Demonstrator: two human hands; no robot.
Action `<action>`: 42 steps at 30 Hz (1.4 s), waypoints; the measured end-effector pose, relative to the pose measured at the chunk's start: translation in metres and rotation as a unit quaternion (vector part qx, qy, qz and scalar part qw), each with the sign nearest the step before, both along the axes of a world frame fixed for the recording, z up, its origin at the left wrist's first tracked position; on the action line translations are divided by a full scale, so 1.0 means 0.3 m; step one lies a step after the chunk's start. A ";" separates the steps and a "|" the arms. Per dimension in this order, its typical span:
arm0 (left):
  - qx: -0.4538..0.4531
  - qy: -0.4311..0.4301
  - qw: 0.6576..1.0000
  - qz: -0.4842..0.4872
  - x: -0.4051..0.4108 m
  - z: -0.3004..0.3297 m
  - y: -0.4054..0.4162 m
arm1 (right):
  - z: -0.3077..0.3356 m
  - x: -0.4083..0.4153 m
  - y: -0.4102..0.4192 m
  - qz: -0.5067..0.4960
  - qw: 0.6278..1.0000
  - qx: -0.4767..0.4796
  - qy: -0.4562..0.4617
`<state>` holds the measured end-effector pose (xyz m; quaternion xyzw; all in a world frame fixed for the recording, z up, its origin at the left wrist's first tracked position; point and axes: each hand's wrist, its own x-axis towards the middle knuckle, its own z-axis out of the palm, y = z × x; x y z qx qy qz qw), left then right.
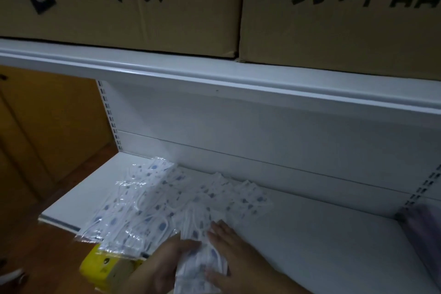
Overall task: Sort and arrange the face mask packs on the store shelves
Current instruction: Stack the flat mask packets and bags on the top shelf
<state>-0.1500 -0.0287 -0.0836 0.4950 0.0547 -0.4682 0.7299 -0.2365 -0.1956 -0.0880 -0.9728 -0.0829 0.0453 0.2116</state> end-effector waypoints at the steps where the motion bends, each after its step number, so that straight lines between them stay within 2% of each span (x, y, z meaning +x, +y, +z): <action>1: 0.012 -0.011 1.000 0.008 0.003 -0.010 0.024 | -0.008 0.015 0.016 -0.004 1.000 0.018 0.003; 4: 0.063 -0.035 0.996 0.048 0.001 -0.013 0.114 | -0.034 0.077 0.052 -0.104 0.993 0.054 -0.028; 7: 0.114 -0.055 0.984 0.128 -0.002 -0.013 0.209 | -0.048 0.160 0.070 -0.196 0.980 -0.035 -0.010; 12: 0.130 -0.039 0.974 0.184 -0.043 0.007 0.302 | -0.106 0.240 0.122 -0.212 0.970 -0.110 0.039; 15: 0.127 0.002 0.973 0.192 -0.059 0.011 0.320 | -0.118 0.247 0.107 -0.208 0.971 -0.116 0.016; 18: 0.142 0.029 0.968 0.206 -0.041 0.014 0.321 | -0.096 0.239 0.067 -0.186 0.978 -0.077 -0.050; 23: 0.132 0.035 0.974 0.180 0.004 0.030 0.356 | -0.031 0.153 -0.012 -0.156 0.975 0.074 -0.139; 25: 0.126 0.037 0.982 0.139 0.020 0.021 0.333 | -0.005 0.117 -0.014 -0.124 0.971 0.091 -0.184; 28: 0.079 0.050 0.993 0.076 0.005 0.024 0.223 | 0.049 0.073 0.028 0.006 0.958 0.057 -0.281; 30: 0.004 0.055 0.998 0.031 -0.012 0.039 0.149 | 0.062 0.056 0.058 0.100 0.961 -0.006 -0.259; 33: -0.051 0.012 0.999 -0.002 -0.012 0.034 0.092 | 0.032 0.047 0.052 0.129 0.982 0.030 -0.138; 35: -0.010 -0.030 0.999 -0.007 -0.008 0.020 0.082 | 0.009 0.047 0.034 0.085 0.985 0.074 -0.132; 37: 0.042 -0.052 0.998 0.001 0.006 0.002 0.090 | -0.016 0.059 -0.003 -0.032 0.981 0.107 -0.161; 39: 0.072 -0.066 0.995 0.016 0.013 -0.006 0.099 | -0.037 0.090 -0.078 -0.169 0.974 0.051 -0.141; 42: 0.080 -0.063 0.994 0.049 0.008 0.012 0.107 | -0.078 0.135 -0.177 -0.316 0.947 -0.065 0.000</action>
